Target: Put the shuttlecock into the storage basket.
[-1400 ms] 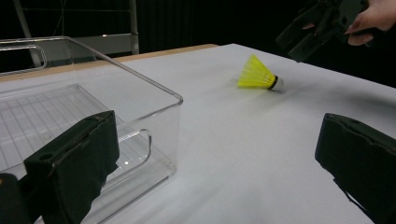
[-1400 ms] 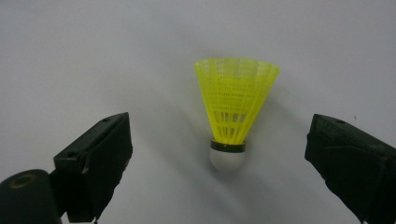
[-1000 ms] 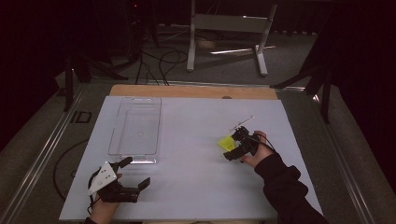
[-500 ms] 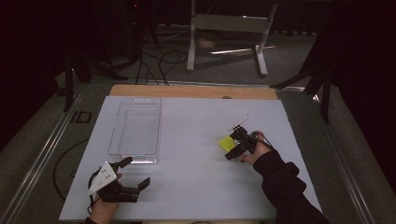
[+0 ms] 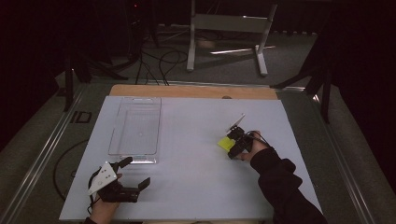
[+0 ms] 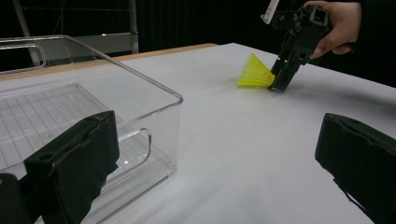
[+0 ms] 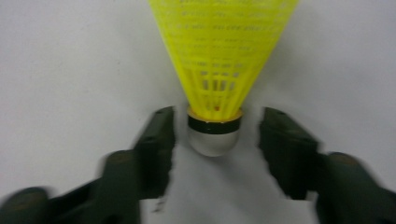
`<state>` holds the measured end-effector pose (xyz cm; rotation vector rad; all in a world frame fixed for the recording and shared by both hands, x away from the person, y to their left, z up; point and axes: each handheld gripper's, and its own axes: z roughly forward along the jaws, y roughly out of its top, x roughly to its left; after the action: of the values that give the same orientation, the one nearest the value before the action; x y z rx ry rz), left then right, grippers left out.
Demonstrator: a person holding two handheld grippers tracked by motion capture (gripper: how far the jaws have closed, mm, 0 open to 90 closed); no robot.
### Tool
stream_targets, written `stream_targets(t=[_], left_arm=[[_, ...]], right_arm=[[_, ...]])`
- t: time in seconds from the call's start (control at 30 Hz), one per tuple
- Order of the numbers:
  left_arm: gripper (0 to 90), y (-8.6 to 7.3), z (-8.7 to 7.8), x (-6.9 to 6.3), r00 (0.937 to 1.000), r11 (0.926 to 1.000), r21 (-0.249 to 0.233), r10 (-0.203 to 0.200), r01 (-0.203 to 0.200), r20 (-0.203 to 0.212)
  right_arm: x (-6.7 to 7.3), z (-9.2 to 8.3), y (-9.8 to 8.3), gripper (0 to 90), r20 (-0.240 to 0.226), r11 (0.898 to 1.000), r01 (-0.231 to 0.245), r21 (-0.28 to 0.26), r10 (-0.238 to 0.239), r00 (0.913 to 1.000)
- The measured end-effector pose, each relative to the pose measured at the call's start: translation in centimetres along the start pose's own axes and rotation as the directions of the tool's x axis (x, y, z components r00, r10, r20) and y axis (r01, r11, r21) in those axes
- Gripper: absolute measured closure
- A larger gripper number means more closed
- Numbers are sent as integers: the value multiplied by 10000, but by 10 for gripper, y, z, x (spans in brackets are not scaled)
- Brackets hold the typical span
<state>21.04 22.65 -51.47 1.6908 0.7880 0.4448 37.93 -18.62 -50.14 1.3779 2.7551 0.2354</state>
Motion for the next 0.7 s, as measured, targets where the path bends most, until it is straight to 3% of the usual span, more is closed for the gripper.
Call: stream_targets(t=[0.03,0.07,0.17,0.57,0.7], left_arm=[[5,0,0,0,10000,10000,-2,-5,5,-3],[5,0,0,0,10000,10000,4,1,-1,-6],[5,0,0,0,10000,10000,-7,-7,7,-7],[5,0,0,0,10000,10000,-11,-12,12,-4],[5,0,0,1,10000,10000,-9,-25,25,-8]], right_arm=[[0,1,0,515,-128,9999,24,112,-22,9999],[0,2,1,592,-117,9999,55,144,-53,9999],[0,3,1,633,-257,9998,78,208,-72,9996],[3,2,3,652,-200,9980,478,426,-469,9987],[5,-5,0,654,-281,9940,1071,227,-1064,9939]])
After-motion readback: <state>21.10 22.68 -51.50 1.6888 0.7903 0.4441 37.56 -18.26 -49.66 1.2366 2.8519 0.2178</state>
